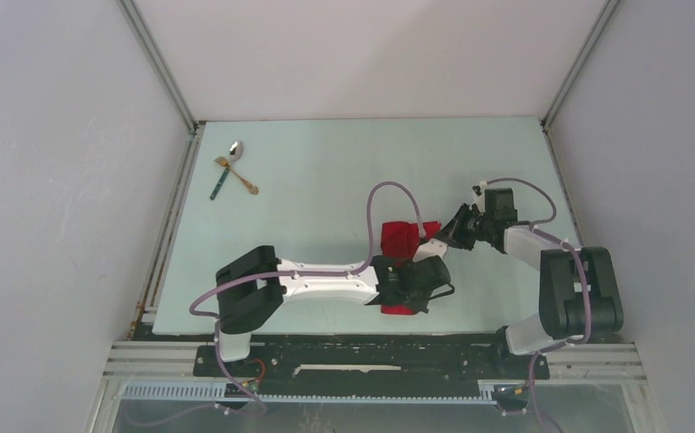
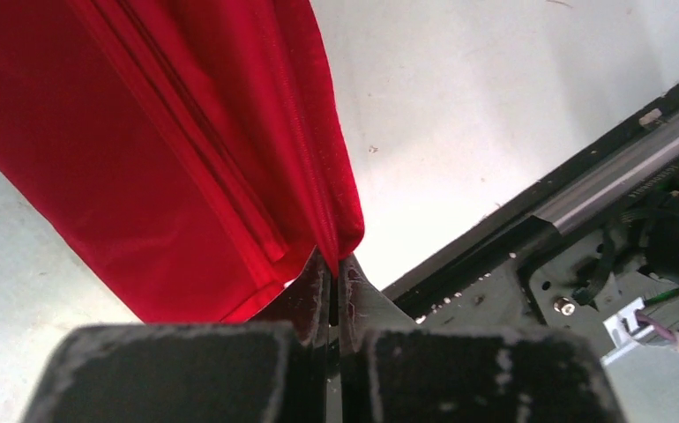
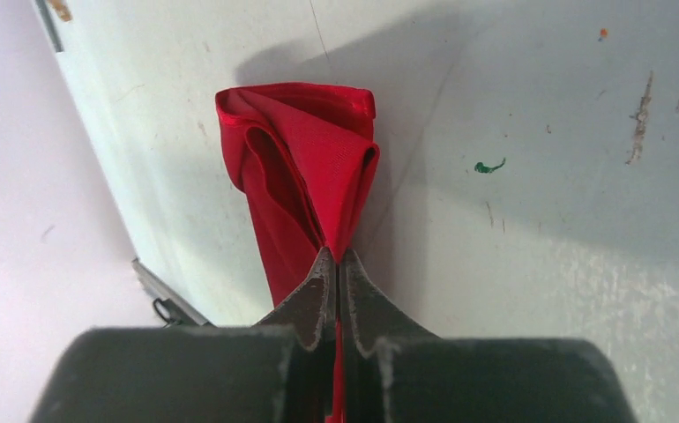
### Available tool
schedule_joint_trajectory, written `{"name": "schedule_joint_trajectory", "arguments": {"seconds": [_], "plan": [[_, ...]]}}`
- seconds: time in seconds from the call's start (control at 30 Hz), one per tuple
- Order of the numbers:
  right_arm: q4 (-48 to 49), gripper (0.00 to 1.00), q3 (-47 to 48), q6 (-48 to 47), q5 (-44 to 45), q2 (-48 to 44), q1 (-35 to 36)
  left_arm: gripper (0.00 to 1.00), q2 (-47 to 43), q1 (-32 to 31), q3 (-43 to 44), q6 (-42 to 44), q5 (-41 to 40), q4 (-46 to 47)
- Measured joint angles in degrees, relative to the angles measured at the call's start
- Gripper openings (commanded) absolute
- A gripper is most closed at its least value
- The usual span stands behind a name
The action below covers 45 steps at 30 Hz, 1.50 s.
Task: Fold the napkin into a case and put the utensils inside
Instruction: Fold the 2/3-rectangle-folded napkin at the center of the board.
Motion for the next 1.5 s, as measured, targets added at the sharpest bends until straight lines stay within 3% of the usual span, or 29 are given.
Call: {"name": "schedule_joint_trajectory", "arguments": {"seconds": [0.43, 0.83, 1.17, 1.27, 1.37, 1.5], "plan": [[-20.04, 0.0, 15.56, -3.3, 19.52, 1.92, 15.39, 0.0, -7.8, 2.05, -19.34, 0.13, 2.05, 16.68], [-27.87, 0.0, 25.55, -1.09, 28.52, 8.55, 26.82, 0.0, -14.56, 2.78, -32.72, -0.9, 3.58, 28.37], [-32.22, 0.0, 34.93, -0.79, 31.26, 15.96, 32.41, 0.01, -18.56, 4.13, -39.67, -2.38, 4.68, 35.15], [-33.05, 0.0, 36.92, -0.79, 31.45, 17.99, 33.59, 0.11, -19.15, 4.31, -40.87, -2.82, 4.96, 36.15], [-32.96, 0.0, 37.86, -0.79, 31.47, 19.19, 34.75, 0.3, -20.33, 4.46, -41.97, -2.97, 5.11, 36.2], [-32.87, 0.0, 38.86, -0.72, 31.36, 20.17, 35.78, 0.39, -23.28, 4.5, -44.09, -3.3, 5.81, 35.85]]}}
